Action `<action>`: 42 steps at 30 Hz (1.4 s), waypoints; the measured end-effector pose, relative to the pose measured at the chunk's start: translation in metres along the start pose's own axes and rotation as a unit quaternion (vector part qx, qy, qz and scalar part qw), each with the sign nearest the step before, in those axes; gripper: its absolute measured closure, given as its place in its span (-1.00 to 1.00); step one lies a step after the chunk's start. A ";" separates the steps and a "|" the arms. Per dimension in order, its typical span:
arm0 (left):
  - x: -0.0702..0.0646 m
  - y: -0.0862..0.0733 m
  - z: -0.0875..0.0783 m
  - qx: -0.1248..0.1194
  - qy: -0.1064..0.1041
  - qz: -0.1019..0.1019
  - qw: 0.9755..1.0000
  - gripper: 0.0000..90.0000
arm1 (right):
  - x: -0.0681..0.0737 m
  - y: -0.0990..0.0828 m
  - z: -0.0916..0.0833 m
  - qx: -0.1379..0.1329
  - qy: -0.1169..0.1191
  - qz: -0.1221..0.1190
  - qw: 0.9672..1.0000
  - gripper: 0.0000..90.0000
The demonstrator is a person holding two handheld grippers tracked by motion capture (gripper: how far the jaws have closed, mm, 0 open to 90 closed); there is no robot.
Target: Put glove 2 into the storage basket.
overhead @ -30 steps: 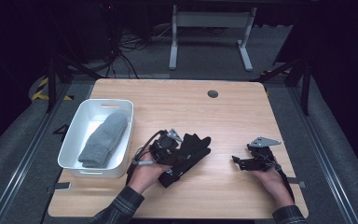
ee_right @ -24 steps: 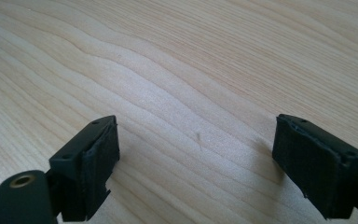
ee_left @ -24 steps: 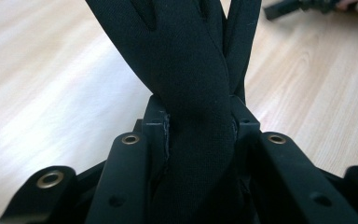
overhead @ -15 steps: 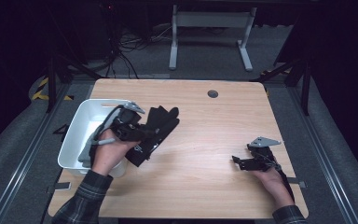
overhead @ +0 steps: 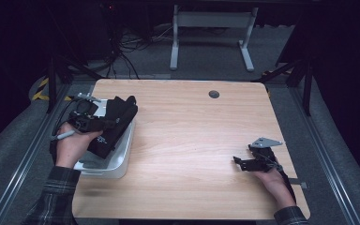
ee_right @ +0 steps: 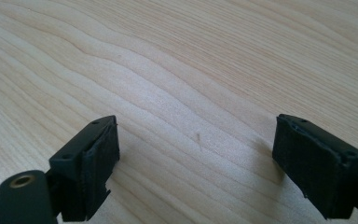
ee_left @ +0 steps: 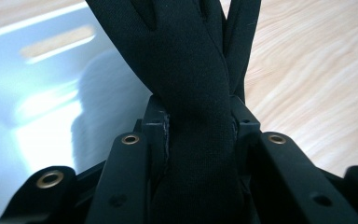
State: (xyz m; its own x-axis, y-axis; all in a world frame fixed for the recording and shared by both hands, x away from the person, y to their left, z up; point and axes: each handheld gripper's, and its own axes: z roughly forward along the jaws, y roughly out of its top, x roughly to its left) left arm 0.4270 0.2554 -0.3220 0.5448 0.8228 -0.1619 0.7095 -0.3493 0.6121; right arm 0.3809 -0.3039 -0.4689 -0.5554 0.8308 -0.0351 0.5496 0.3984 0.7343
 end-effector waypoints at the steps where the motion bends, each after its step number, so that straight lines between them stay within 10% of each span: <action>1: 0.009 -0.006 0.002 0.003 0.004 -0.012 1.000 0.50 | 0.000 0.000 0.000 0.000 0.000 0.000 1.000 -0.67; 9: 0.039 -0.026 0.028 0.032 0.014 -0.054 0.998 0.35 | 0.000 0.000 0.000 0.000 0.000 0.000 1.000 -0.67; 19: 0.038 -0.025 0.025 0.005 0.058 -0.051 0.997 -0.57 | 0.000 0.000 0.000 0.000 0.000 0.001 1.000 -0.67; 32: -0.022 -0.003 0.032 -0.041 0.003 0.019 0.999 -0.64 | 0.000 0.000 0.000 0.000 0.000 0.001 1.000 -0.67; 42: -0.097 -0.002 0.068 -0.048 -0.074 0.087 0.992 -0.64 | 0.000 0.000 0.000 0.000 0.000 0.000 1.000 -0.67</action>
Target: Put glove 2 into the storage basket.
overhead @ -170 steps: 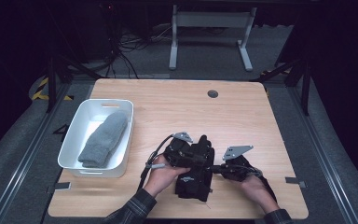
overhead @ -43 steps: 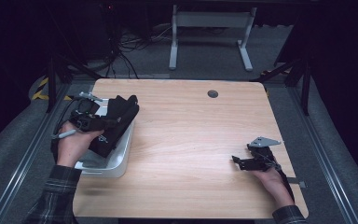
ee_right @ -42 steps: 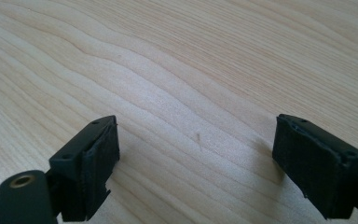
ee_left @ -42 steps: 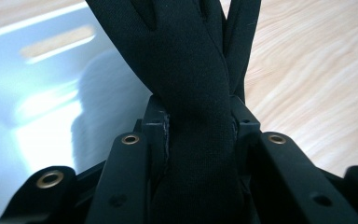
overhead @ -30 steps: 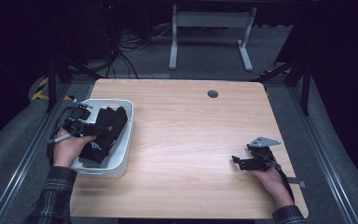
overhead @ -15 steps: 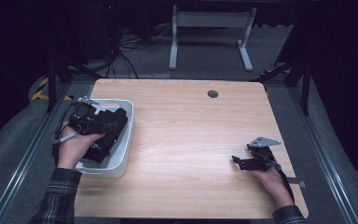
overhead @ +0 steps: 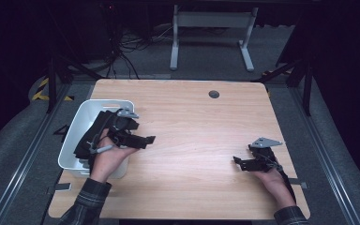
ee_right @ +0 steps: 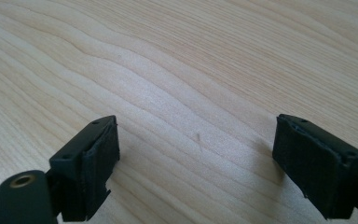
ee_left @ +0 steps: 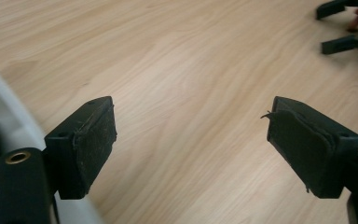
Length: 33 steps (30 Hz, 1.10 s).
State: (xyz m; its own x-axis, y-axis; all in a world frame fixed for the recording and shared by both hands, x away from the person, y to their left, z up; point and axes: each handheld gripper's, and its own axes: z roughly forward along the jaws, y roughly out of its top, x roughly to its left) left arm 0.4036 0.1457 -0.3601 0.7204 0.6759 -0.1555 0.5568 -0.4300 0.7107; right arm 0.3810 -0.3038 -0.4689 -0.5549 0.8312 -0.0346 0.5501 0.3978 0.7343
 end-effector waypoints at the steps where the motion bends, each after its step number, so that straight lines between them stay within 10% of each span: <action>1: -0.004 0.000 0.004 0.000 -0.005 0.004 1.000 -0.64 | 0.000 0.000 0.000 0.000 0.000 0.000 1.000 -0.67; 14: -0.059 -0.021 0.076 0.029 -0.052 0.065 0.996 -0.64 | 0.000 0.000 0.000 -0.001 0.002 -0.002 1.000 -0.67; 33: -0.074 -0.047 0.116 0.057 -0.029 0.106 0.992 -0.67 | 0.001 0.000 0.000 -0.001 0.005 -0.004 1.000 -0.67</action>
